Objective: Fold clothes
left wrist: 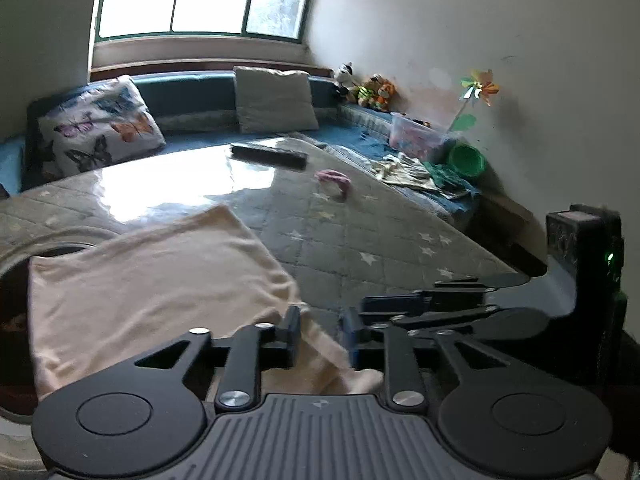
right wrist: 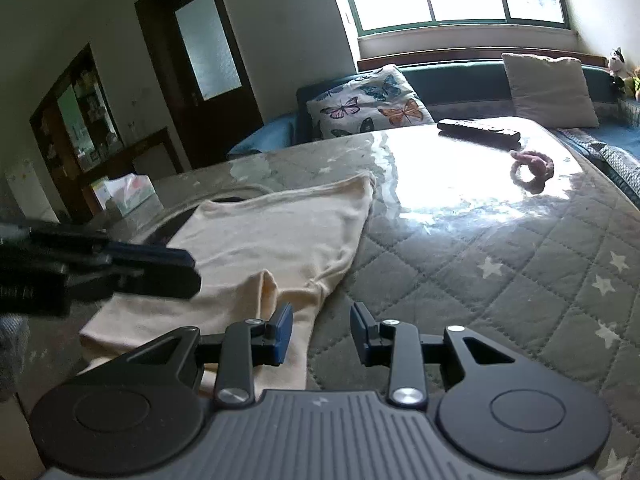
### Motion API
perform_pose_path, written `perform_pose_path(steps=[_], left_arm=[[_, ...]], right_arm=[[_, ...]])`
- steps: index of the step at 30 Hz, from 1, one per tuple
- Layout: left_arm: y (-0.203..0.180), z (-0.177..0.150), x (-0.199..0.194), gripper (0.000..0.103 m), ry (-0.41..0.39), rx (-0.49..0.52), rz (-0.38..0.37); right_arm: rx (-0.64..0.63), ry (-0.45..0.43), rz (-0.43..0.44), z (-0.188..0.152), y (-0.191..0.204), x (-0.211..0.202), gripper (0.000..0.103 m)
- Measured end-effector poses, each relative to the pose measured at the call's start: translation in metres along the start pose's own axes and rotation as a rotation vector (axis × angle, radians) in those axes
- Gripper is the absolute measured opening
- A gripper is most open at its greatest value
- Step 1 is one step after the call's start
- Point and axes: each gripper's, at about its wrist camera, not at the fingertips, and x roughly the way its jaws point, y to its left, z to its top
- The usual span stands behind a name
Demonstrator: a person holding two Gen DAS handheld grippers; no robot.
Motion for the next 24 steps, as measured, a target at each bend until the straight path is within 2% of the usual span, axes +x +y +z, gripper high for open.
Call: perform_pose_path(steps=[2, 6, 10, 12, 16, 18, 19, 24], left_arm=[[0.014, -0.002, -0.009, 0.037, -0.012, -0.009, 0.049], [0.05, -0.015, -0.029, 0.039, -0.015, -0.056, 0.199], [0.085, -0.039, -0.049, 0.041, 0.019, -0.113, 0.326], [0.096, -0.051, -0.054, 0.041, 0.042, -0.137, 0.354], [0.108, -0.07, -0.06, 0.043, 0.075, -0.161, 0.383], [0.109, -0.075, -0.059, 0.043, 0.082, -0.156, 0.388], [0.109, -0.077, -0.059, 0.043, 0.085, -0.153, 0.385], [0.111, -0.078, -0.06, 0.043, 0.092, -0.138, 0.372]], right_arm=[[0.007, 0.009, 0.032, 0.0, 0.003, 0.001, 0.032], [-0.014, 0.048, 0.084, -0.003, 0.016, 0.012, 0.032], [-0.045, 0.087, 0.095, -0.008, 0.028, 0.027, 0.031], [-0.06, 0.094, 0.091, -0.008, 0.032, 0.03, 0.03], [-0.08, 0.108, 0.072, -0.006, 0.038, 0.032, 0.015], [-0.092, 0.114, 0.061, -0.006, 0.04, 0.032, 0.012], [-0.098, 0.117, 0.056, -0.006, 0.042, 0.032, 0.006], [-0.115, 0.084, 0.036, 0.004, 0.052, 0.013, 0.004]])
